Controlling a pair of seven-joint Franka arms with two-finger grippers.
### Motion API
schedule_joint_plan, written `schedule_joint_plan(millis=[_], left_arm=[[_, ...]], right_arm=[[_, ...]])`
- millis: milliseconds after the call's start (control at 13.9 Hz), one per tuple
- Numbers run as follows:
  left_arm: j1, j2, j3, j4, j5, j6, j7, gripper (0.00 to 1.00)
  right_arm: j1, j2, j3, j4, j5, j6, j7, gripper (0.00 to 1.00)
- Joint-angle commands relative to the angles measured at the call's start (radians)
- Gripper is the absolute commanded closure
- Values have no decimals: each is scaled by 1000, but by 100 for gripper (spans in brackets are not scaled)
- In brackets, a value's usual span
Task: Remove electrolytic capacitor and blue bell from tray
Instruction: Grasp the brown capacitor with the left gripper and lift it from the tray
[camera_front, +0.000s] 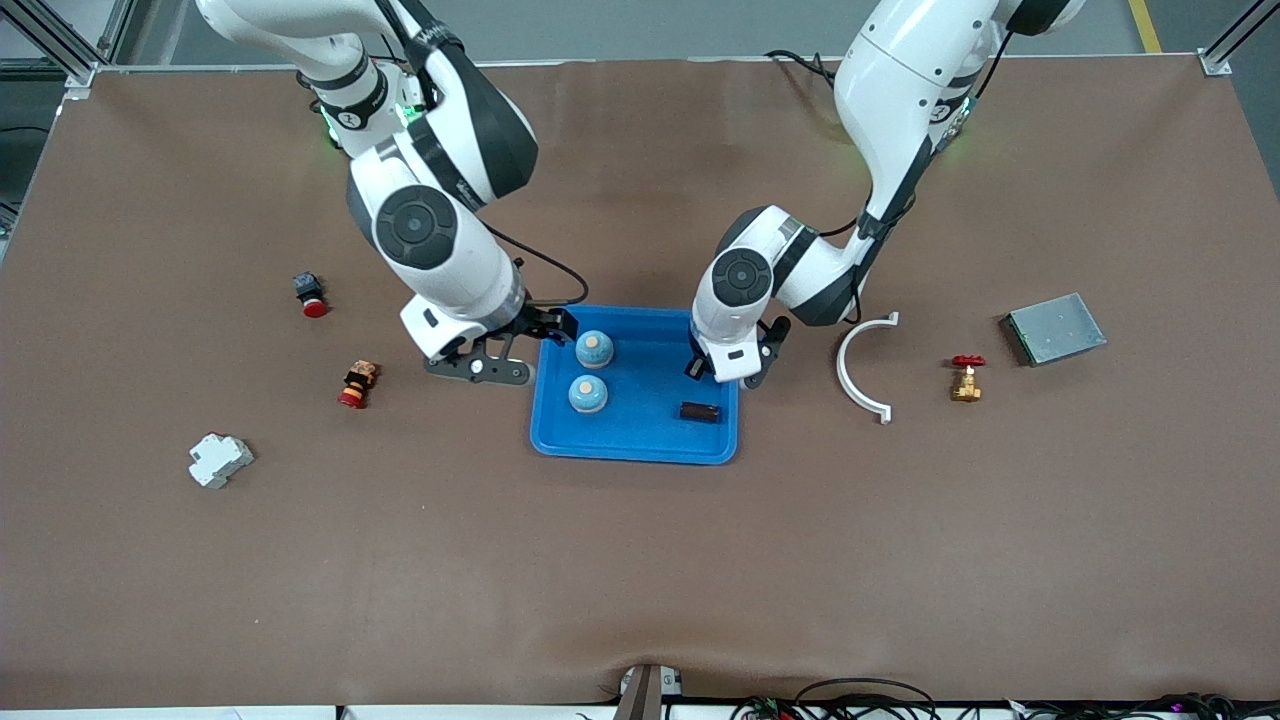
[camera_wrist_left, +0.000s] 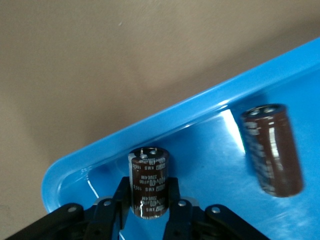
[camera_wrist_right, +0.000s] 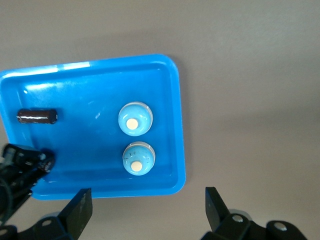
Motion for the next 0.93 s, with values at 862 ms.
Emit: schedule_joint_plan(millis=[862], left_arm=[[348,-333,5,-137,53,-318,433,100]], right_arm=[[133,141,-13,-123,-6,250,11,0]])
